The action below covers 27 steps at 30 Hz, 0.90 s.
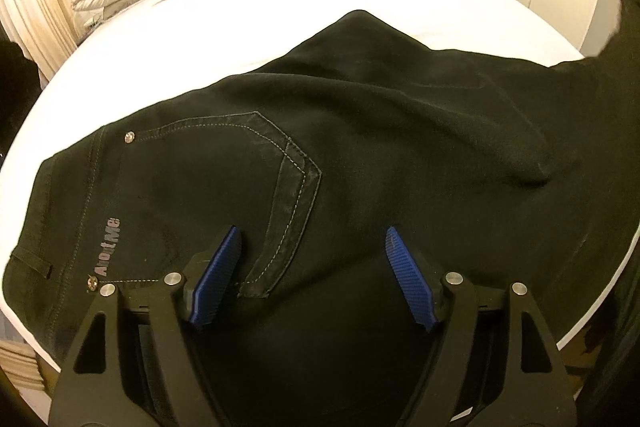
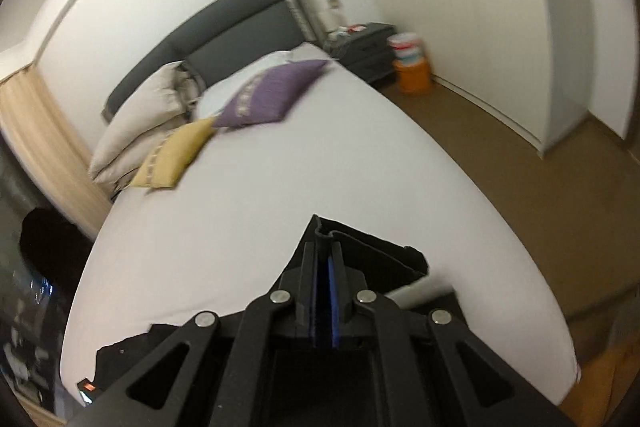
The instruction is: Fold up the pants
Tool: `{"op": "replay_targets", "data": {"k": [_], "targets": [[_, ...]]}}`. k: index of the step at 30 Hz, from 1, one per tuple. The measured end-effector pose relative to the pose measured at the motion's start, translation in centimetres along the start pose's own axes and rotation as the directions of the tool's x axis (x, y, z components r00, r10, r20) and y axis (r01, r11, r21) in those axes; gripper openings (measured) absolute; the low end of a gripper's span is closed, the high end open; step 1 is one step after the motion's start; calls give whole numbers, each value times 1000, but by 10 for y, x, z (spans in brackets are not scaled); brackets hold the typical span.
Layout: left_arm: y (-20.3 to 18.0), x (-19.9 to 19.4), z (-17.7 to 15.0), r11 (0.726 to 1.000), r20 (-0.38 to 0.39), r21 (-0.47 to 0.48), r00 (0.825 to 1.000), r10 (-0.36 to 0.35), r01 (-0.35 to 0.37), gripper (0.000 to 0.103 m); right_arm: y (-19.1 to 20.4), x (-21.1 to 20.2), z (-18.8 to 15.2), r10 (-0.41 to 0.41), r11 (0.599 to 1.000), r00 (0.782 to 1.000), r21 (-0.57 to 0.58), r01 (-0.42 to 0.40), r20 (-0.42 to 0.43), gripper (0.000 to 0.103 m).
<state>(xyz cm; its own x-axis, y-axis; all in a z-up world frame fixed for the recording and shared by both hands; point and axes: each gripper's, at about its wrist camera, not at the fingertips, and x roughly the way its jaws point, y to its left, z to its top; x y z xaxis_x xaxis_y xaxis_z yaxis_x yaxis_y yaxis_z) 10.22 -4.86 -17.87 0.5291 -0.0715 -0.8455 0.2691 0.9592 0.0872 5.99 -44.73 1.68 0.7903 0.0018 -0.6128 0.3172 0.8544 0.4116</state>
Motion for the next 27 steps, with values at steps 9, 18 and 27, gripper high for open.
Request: {"op": "replay_targets", "data": {"k": [9,18,27], "targets": [[0,3,2,1000,10,2,1000,-5,5,77,-2,-16,-10,-8,1000,1000,-28,8,17,5],[-4,3,-1,1000,13,20,1000,10,-10,78,-137,-19,-148,-106,924,985,353,149,-139,5],[-7,2,0,1000,15,5,1000,17,-17,79,-156,-18,-175,-86,882,985,447,146,-153,5]]}}
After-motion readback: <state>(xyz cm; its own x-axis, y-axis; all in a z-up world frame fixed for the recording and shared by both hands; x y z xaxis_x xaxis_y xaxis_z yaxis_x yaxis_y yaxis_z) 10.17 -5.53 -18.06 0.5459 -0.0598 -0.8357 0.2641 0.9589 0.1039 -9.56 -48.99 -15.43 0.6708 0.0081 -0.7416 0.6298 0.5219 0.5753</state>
